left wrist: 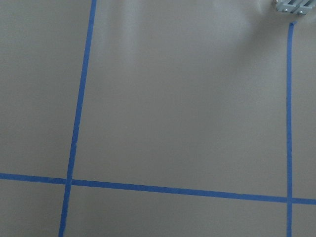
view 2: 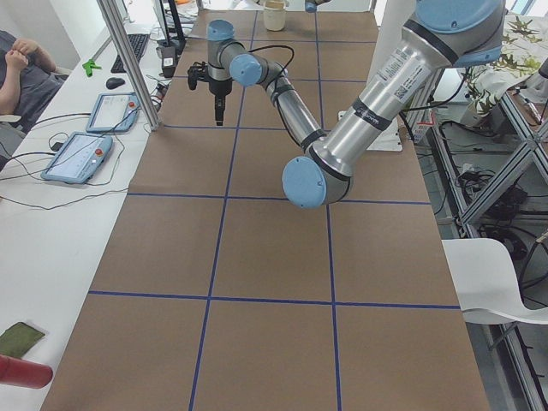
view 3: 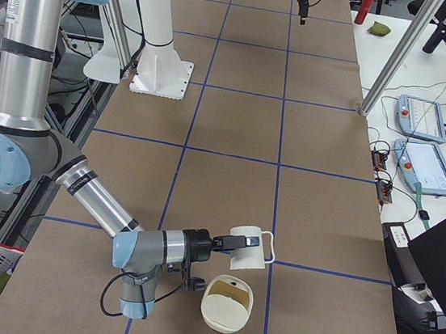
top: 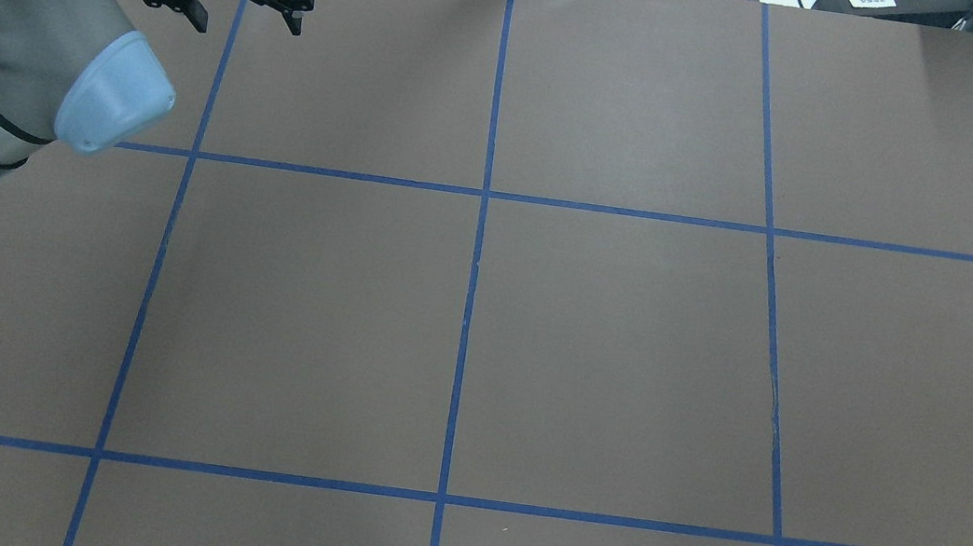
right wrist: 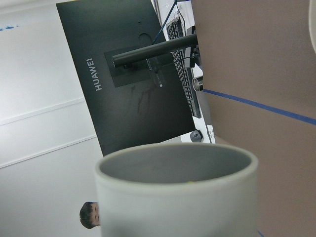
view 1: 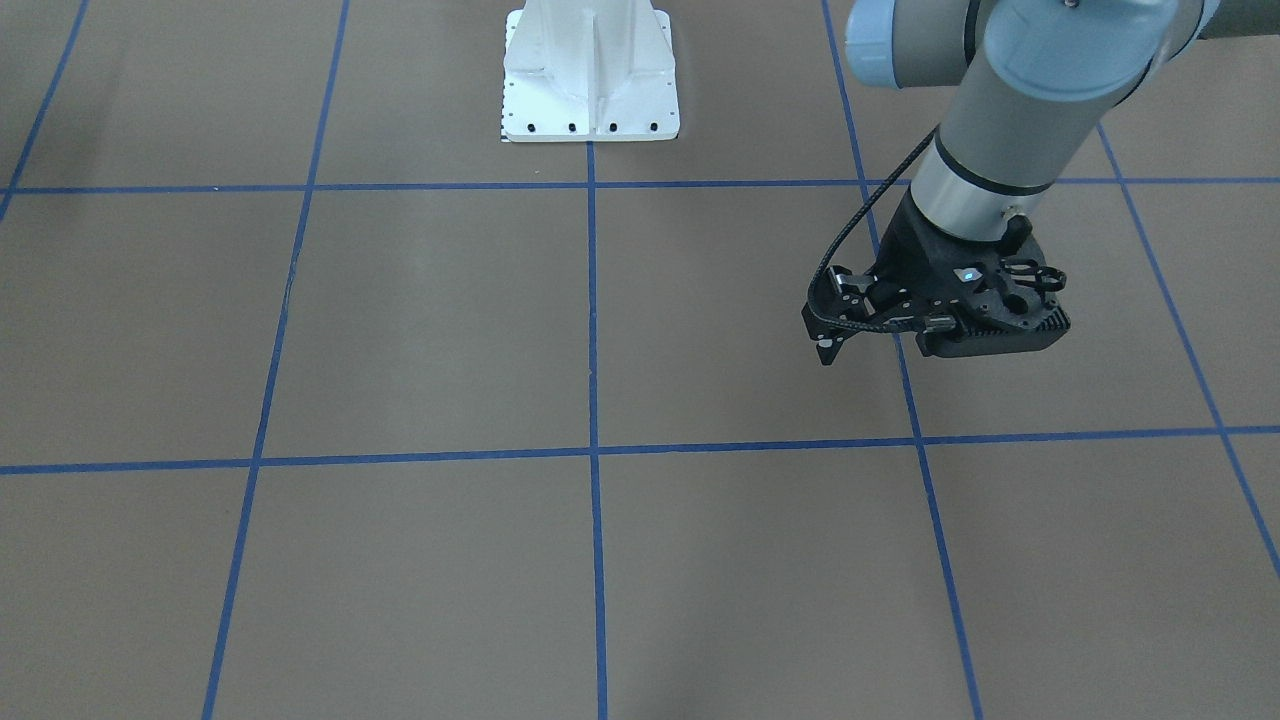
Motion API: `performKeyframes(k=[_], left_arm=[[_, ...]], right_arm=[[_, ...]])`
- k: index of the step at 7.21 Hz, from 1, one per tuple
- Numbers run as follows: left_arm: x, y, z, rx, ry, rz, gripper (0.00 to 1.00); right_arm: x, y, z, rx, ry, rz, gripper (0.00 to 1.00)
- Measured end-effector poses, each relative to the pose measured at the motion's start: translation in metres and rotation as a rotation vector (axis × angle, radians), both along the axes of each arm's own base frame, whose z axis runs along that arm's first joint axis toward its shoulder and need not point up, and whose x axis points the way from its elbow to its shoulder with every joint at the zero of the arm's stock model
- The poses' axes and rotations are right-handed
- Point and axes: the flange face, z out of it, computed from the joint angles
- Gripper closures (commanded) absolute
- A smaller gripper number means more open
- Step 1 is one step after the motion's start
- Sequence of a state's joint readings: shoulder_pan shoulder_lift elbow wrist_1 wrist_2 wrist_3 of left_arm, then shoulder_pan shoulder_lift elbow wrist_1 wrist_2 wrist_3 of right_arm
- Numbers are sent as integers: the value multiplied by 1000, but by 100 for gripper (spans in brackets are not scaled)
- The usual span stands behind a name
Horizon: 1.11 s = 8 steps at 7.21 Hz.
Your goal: Left arm hands cup to right arm to dump lemon
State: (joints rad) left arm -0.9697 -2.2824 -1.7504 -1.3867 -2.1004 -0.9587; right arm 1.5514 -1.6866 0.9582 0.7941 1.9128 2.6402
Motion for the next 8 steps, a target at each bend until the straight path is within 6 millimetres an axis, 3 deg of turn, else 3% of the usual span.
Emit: performKeyframes(k=[4,8], left_arm=[[9,3,-8,10,-25,-3,0],[12,4,-16,18,-36,-8,0]], right_arm=[[5,12,0,18,-138,42,100],[8,9,-3,4,-251,58,100]])
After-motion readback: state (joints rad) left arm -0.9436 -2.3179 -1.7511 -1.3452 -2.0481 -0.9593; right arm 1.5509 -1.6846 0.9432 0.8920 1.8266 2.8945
